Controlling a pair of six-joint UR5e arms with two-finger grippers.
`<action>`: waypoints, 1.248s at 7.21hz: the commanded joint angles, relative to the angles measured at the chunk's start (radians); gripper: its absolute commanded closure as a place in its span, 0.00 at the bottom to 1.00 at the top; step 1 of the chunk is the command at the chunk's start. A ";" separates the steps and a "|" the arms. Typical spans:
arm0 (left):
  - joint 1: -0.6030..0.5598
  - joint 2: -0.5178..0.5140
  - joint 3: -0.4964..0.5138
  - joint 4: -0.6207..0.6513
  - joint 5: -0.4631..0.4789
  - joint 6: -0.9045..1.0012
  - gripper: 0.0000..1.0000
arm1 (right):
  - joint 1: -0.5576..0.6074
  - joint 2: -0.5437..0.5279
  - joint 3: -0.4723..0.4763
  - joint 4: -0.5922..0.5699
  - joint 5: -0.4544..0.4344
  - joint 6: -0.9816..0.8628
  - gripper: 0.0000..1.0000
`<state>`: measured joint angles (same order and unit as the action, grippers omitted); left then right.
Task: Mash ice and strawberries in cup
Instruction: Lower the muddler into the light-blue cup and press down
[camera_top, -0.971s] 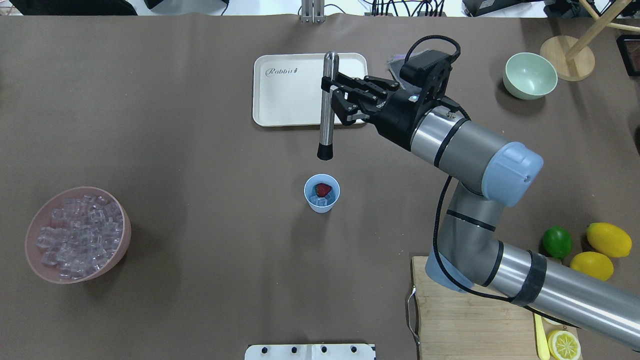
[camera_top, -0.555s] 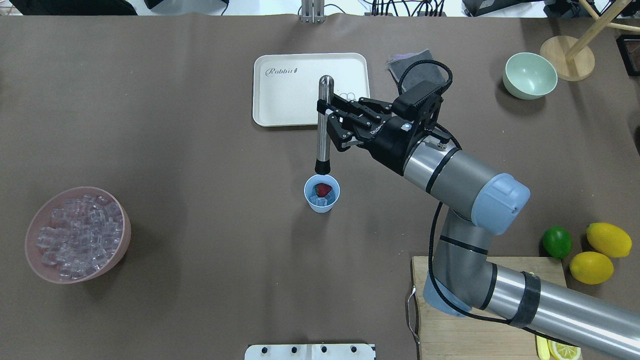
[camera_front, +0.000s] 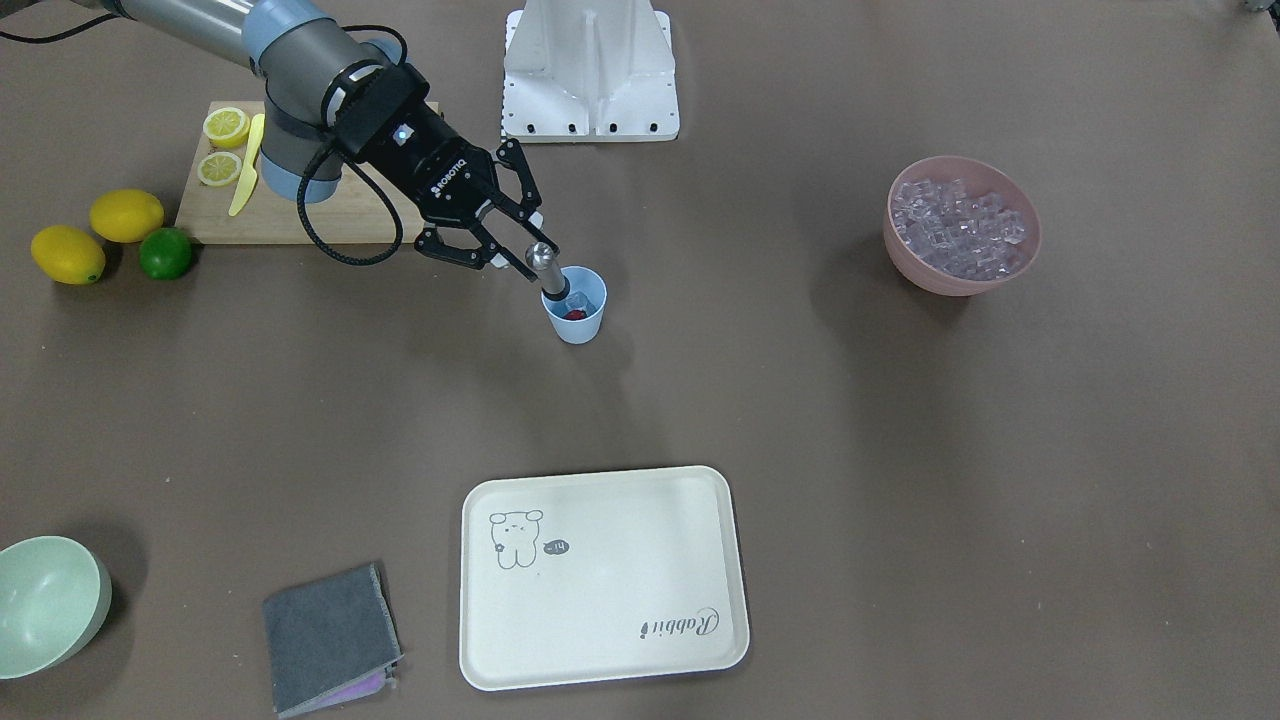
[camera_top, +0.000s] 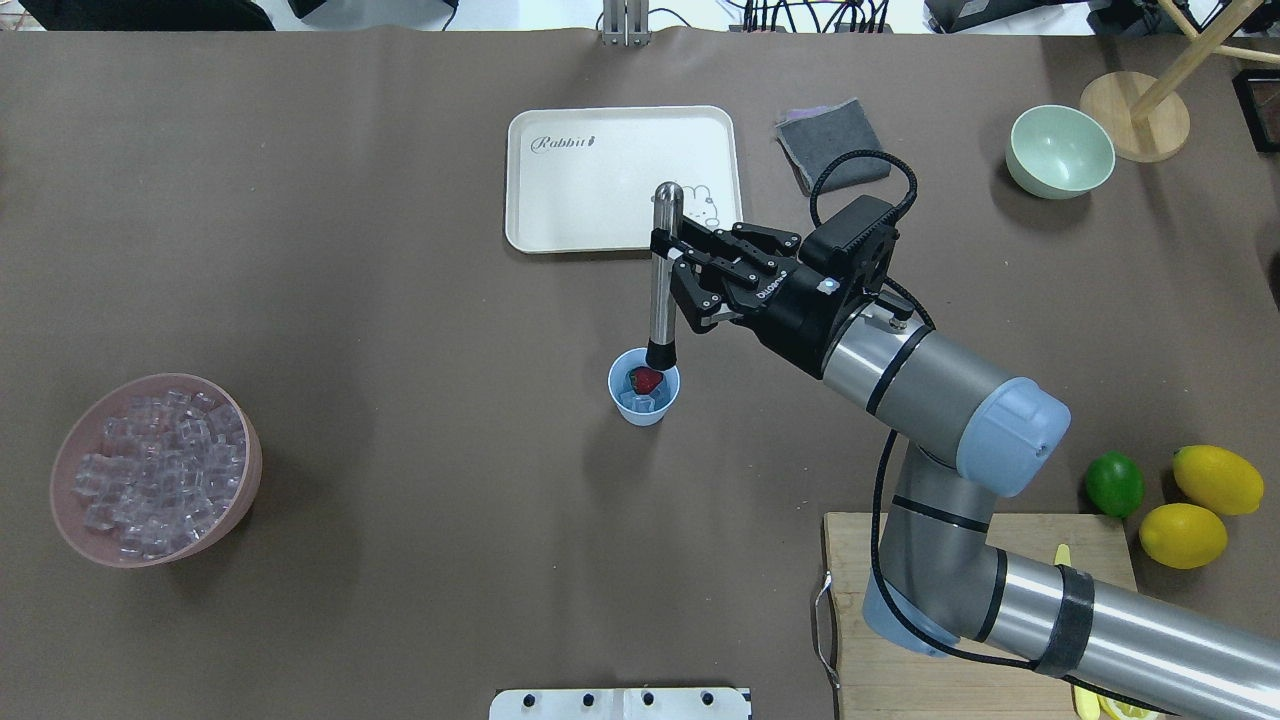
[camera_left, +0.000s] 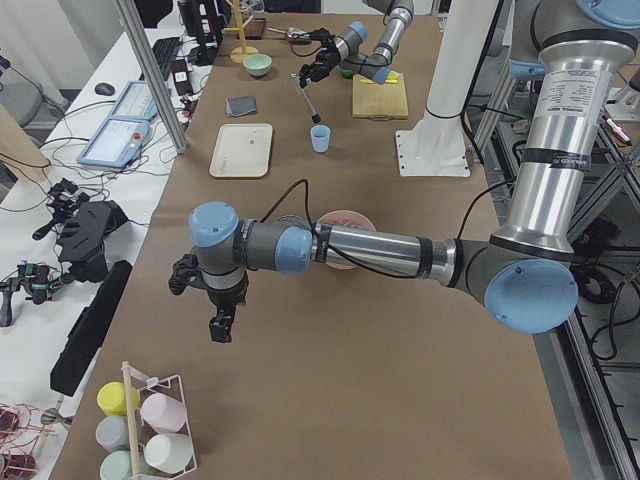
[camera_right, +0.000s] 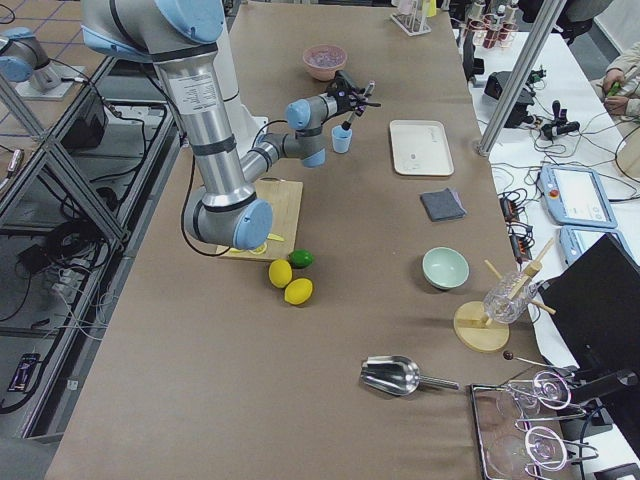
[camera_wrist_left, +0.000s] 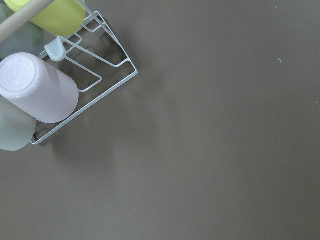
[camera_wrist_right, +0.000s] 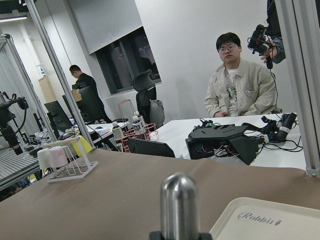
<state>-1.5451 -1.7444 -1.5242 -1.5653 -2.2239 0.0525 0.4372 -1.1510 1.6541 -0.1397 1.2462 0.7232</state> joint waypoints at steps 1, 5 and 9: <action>0.002 0.000 0.007 -0.004 0.000 0.001 0.02 | -0.034 0.010 -0.007 -0.008 -0.030 -0.002 1.00; 0.002 0.005 0.009 -0.005 0.000 0.001 0.02 | -0.044 0.010 -0.028 -0.012 -0.039 -0.022 1.00; 0.005 0.003 0.018 -0.005 0.000 0.001 0.02 | -0.058 0.025 -0.083 -0.011 -0.071 -0.021 1.00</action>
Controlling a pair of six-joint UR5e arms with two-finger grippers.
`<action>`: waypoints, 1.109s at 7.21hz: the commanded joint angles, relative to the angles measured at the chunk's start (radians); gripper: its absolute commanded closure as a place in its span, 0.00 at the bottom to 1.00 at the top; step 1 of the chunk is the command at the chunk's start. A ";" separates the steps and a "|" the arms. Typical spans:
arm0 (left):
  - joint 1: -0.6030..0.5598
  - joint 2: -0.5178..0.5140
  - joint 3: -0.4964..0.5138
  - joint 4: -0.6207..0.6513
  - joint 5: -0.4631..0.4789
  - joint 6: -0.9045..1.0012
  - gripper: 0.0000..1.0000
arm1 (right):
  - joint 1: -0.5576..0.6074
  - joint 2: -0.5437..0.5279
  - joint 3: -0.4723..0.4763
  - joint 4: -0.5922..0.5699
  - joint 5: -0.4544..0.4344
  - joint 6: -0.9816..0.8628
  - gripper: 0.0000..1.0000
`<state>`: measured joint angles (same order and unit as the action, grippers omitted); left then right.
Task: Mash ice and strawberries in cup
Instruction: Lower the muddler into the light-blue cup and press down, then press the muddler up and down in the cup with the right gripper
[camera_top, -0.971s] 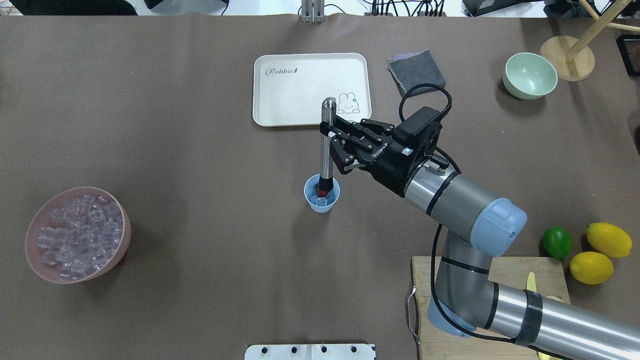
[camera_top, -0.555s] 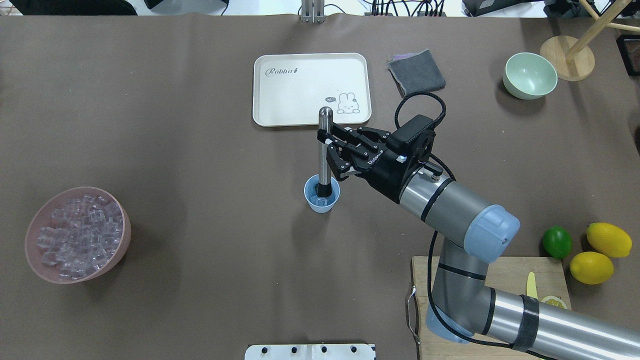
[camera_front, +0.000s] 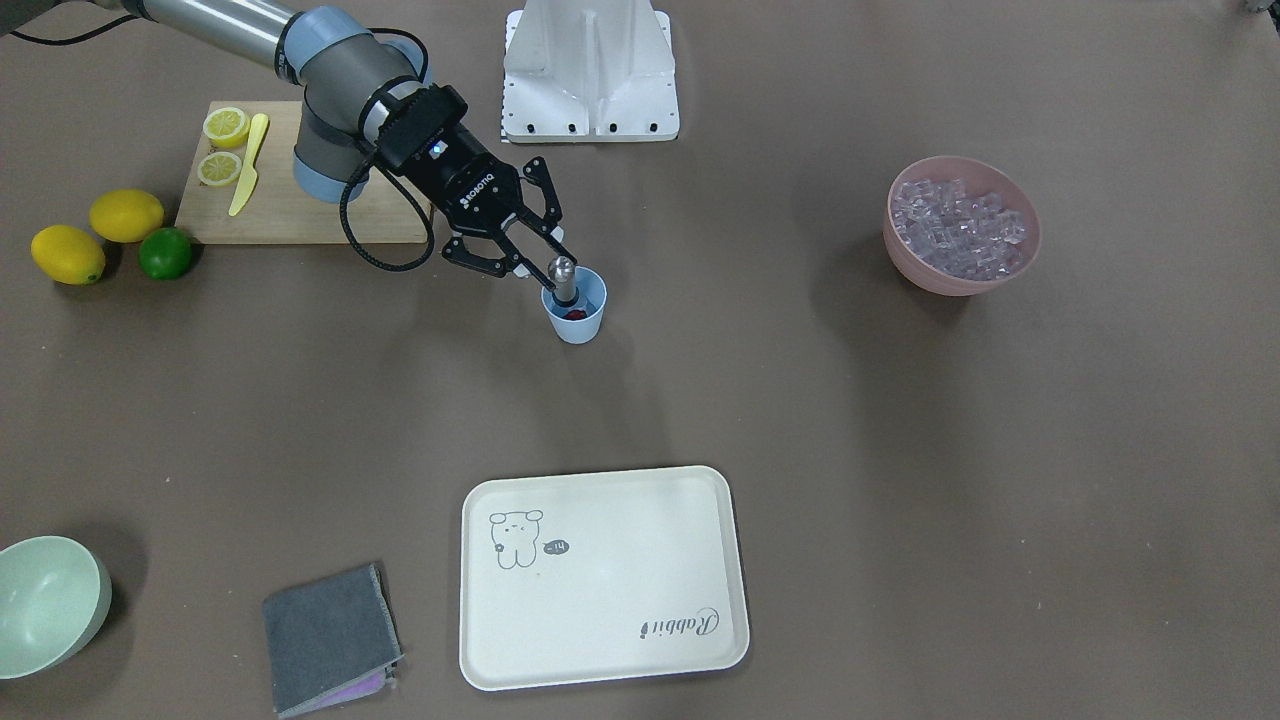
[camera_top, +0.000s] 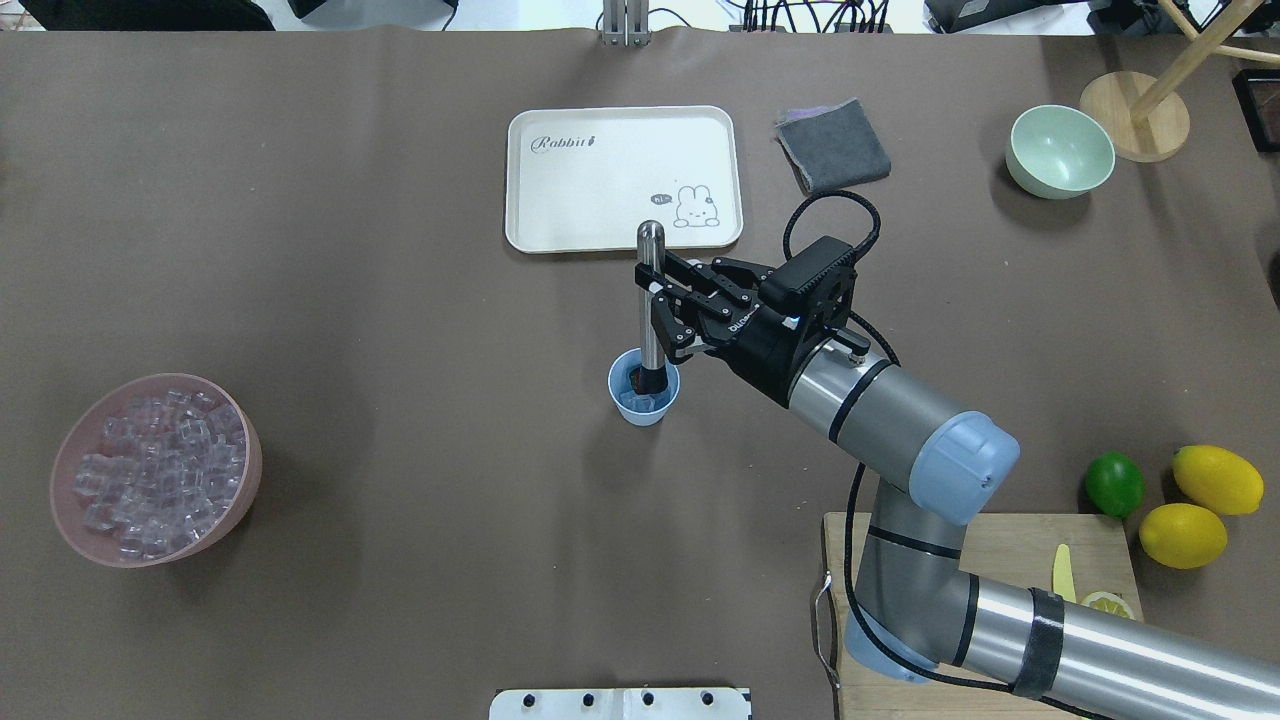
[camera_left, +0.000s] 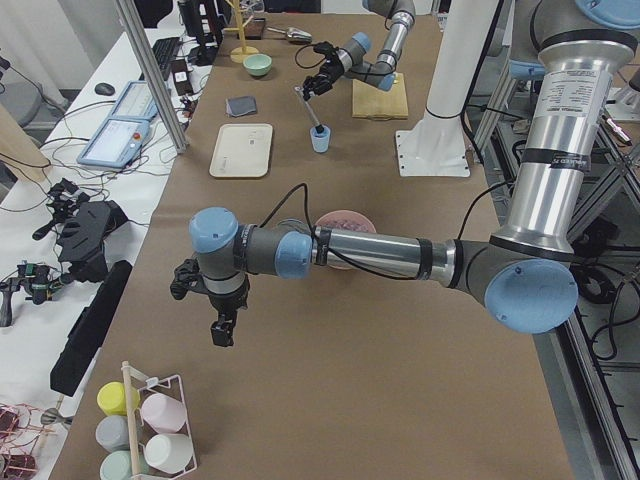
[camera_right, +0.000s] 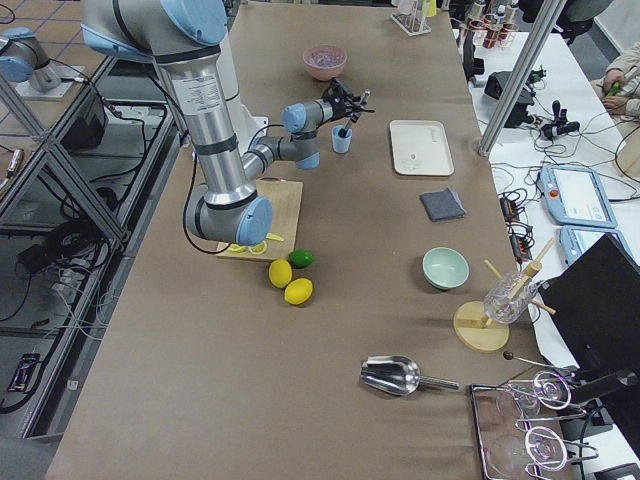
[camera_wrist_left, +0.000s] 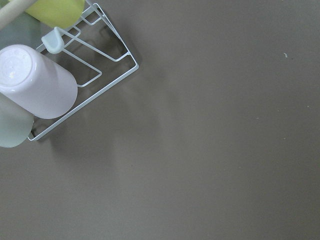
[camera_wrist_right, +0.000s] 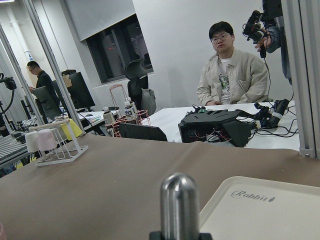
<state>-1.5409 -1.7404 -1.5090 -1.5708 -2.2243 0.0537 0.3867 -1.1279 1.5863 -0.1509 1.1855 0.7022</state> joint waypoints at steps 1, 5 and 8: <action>0.001 0.001 0.003 0.000 0.000 0.000 0.02 | -0.012 0.003 -0.026 0.001 -0.012 0.000 1.00; 0.001 -0.001 0.001 0.000 0.000 0.000 0.02 | -0.008 0.061 -0.009 -0.001 -0.020 -0.003 1.00; 0.001 0.001 -0.002 0.000 -0.002 0.000 0.02 | 0.052 0.074 0.012 -0.002 -0.006 0.000 1.00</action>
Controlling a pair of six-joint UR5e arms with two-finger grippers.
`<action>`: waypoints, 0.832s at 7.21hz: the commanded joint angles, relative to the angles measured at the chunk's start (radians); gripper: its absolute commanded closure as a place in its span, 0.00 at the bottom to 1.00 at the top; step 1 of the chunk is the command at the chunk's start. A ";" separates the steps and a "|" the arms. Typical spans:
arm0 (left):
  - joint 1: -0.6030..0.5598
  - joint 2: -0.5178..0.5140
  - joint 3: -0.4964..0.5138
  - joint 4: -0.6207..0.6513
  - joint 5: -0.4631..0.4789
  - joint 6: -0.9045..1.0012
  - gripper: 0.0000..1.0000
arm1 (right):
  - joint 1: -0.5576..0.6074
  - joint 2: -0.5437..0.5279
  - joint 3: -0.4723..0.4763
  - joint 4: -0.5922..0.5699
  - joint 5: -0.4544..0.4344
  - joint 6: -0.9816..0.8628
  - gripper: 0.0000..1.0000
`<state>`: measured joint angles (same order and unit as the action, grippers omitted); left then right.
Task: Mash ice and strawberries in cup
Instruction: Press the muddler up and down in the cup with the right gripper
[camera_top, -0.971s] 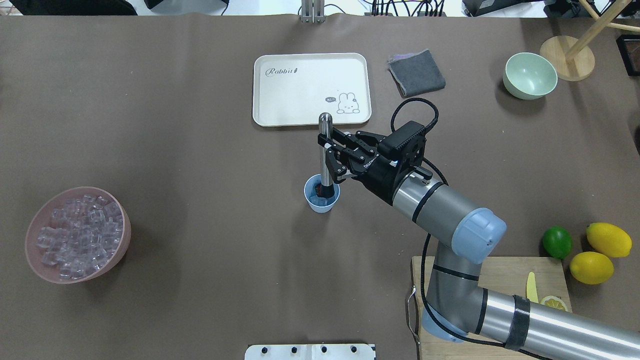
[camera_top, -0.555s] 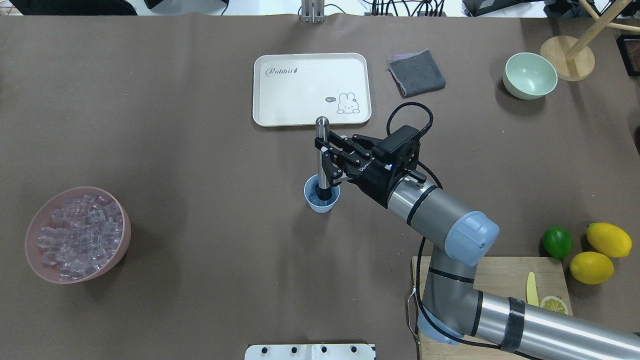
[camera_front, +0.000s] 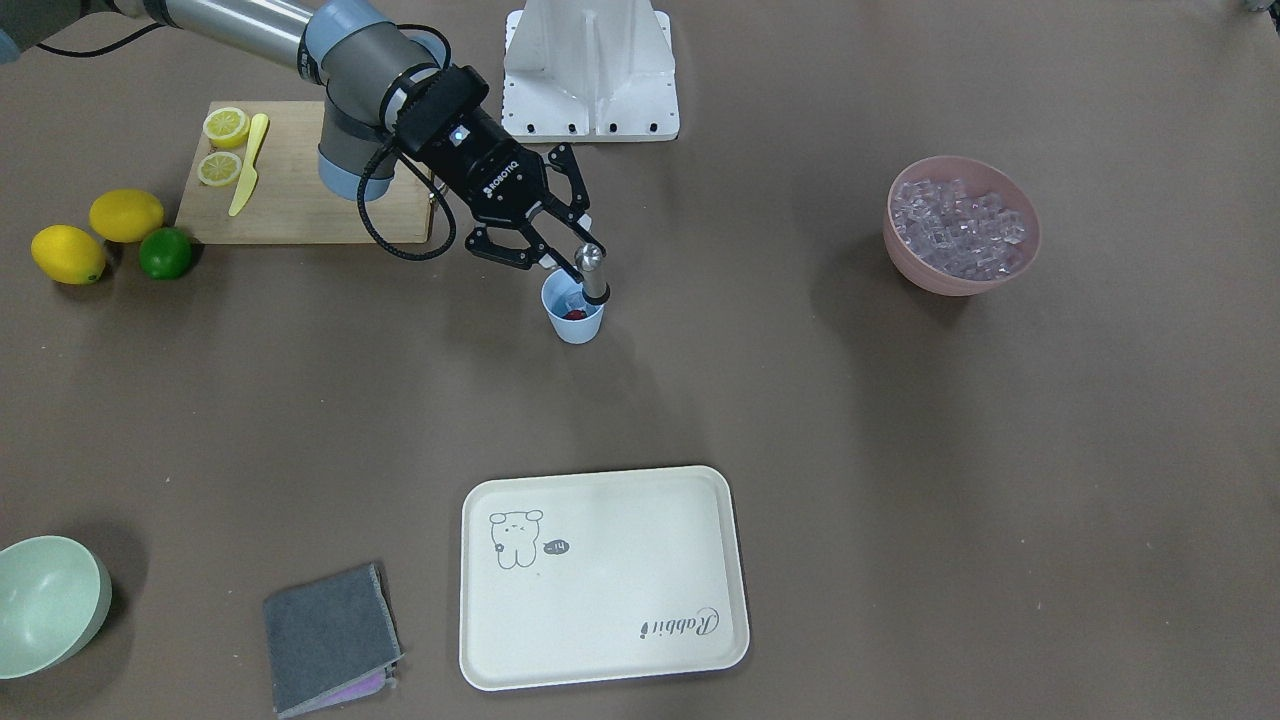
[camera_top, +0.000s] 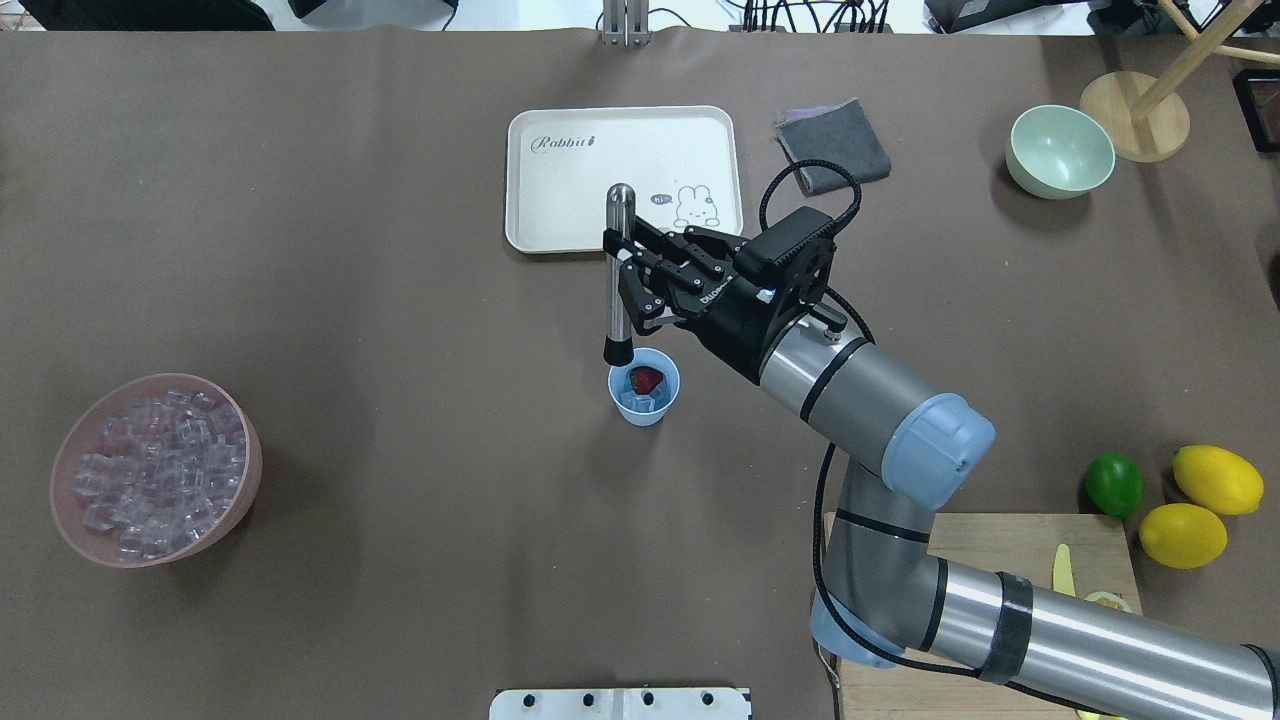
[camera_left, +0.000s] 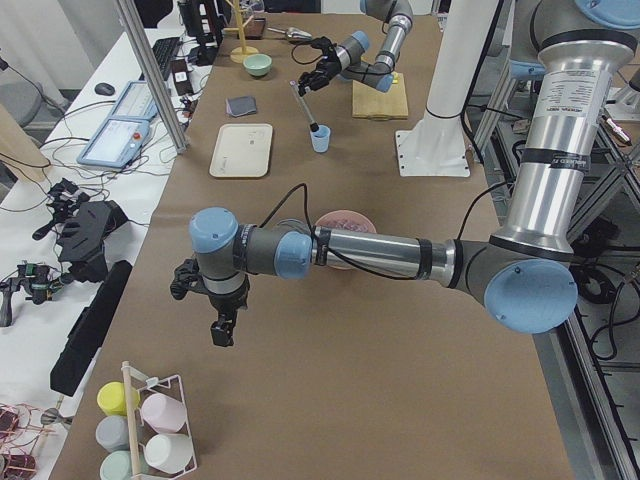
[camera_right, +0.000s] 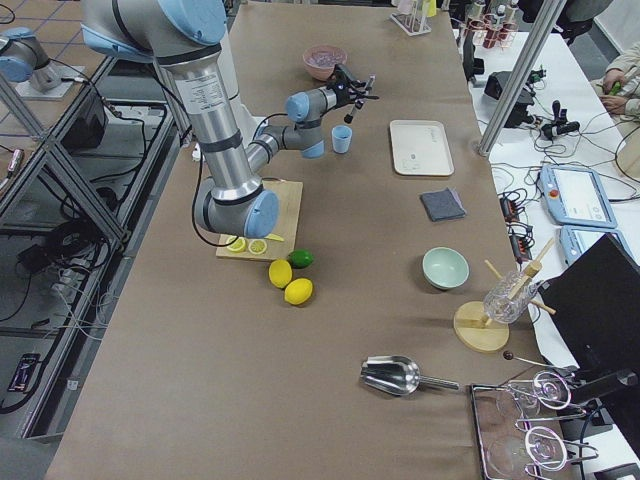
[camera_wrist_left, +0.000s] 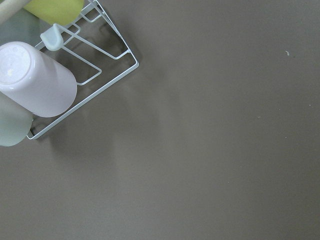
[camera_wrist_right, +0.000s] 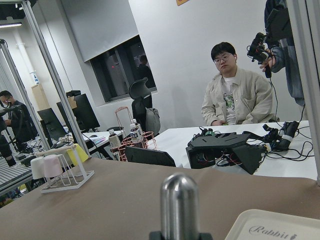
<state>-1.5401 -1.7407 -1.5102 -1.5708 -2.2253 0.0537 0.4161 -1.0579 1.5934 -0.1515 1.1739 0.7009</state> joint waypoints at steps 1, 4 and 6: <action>0.000 0.000 -0.001 0.000 0.000 0.000 0.02 | 0.033 0.004 0.026 -0.029 0.013 0.002 1.00; 0.000 0.001 0.002 0.000 -0.020 -0.002 0.02 | -0.019 -0.008 0.030 -0.051 0.003 0.002 1.00; 0.000 0.001 0.002 0.000 -0.020 0.000 0.02 | -0.026 -0.016 0.017 -0.049 0.003 0.000 1.00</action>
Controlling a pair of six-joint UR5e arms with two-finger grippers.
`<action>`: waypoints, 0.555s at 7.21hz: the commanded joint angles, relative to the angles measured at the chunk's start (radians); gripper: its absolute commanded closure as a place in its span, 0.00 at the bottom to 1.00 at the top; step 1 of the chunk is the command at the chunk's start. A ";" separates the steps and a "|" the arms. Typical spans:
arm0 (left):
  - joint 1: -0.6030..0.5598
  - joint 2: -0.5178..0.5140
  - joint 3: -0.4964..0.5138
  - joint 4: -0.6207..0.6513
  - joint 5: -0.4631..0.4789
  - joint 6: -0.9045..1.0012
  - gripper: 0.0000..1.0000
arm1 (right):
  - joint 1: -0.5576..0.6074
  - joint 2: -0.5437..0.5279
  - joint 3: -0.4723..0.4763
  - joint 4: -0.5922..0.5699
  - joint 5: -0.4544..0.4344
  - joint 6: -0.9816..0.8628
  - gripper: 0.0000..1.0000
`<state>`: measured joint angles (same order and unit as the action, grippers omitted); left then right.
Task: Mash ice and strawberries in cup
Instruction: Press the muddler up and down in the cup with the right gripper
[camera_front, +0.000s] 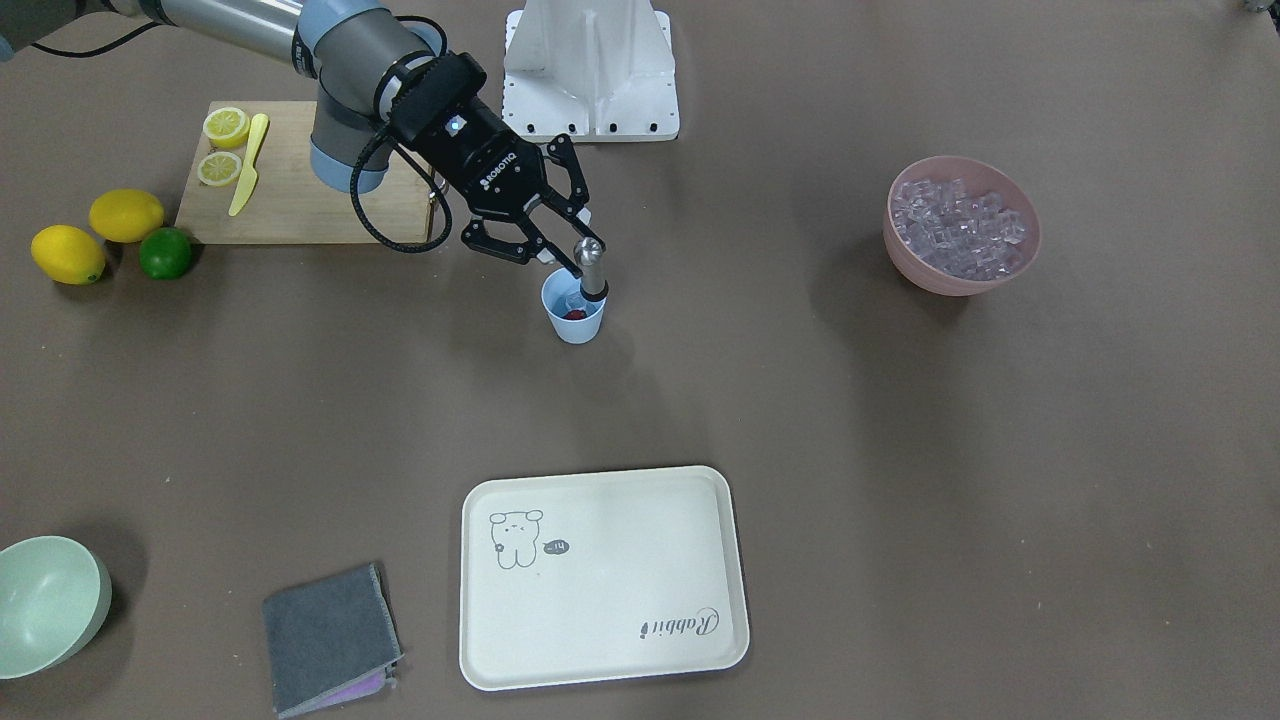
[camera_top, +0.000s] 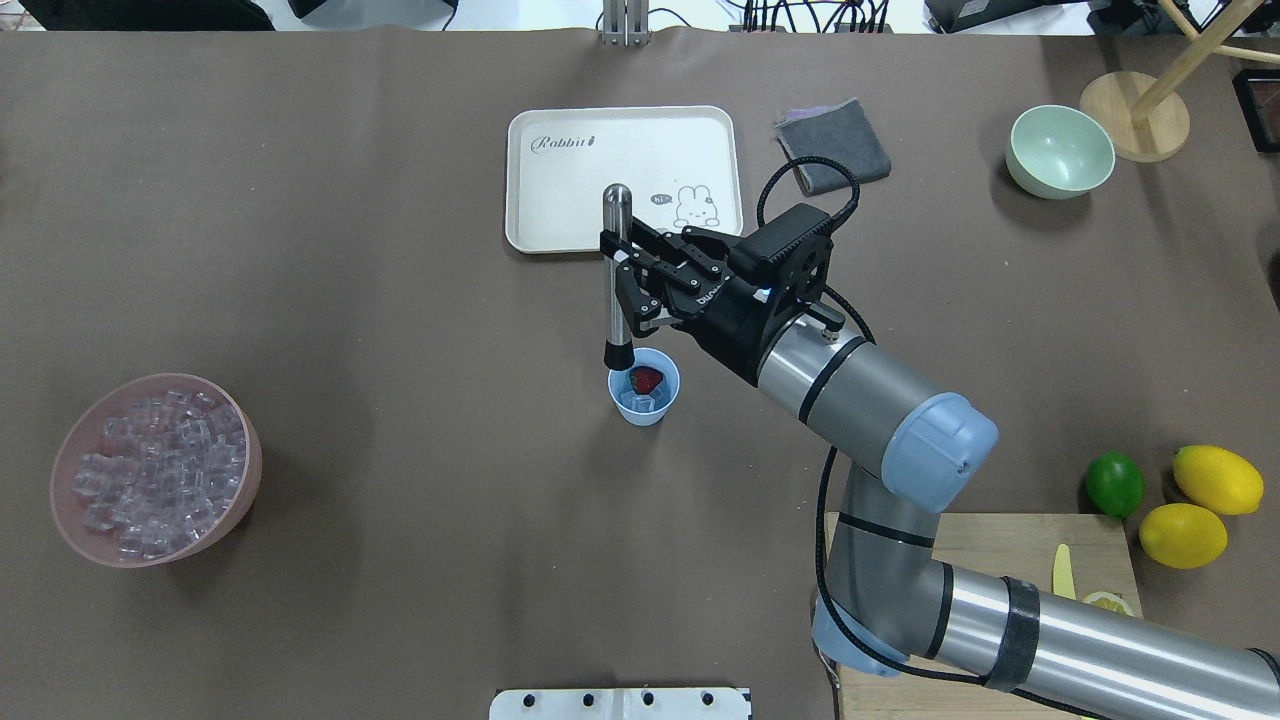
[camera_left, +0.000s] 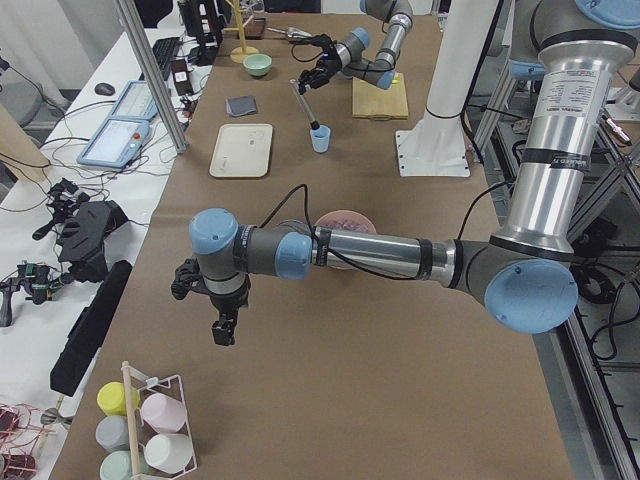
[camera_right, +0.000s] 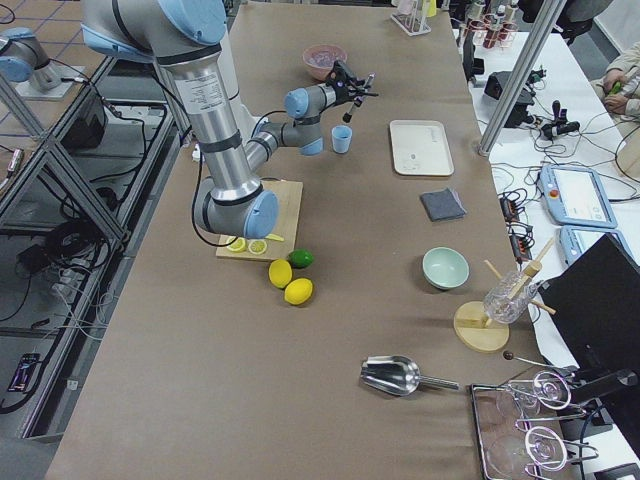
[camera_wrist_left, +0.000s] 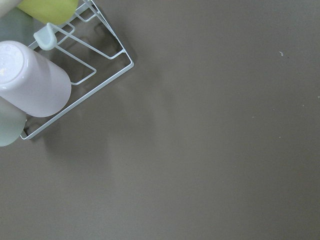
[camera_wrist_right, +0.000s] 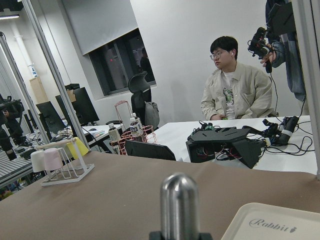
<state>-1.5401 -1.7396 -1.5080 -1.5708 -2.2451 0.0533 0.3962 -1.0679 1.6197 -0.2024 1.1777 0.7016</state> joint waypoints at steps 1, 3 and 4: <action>0.000 0.000 0.000 0.000 -0.001 0.000 0.02 | 0.000 -0.007 -0.020 0.003 -0.001 -0.001 1.00; 0.000 0.000 -0.003 0.000 -0.001 0.000 0.02 | 0.016 -0.007 -0.046 0.005 0.003 0.002 1.00; 0.000 0.000 -0.001 0.000 -0.001 -0.001 0.02 | 0.012 -0.007 -0.070 0.009 0.003 0.007 1.00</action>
<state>-1.5401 -1.7395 -1.5101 -1.5708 -2.2458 0.0530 0.4086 -1.0751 1.5758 -0.1973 1.1803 0.7043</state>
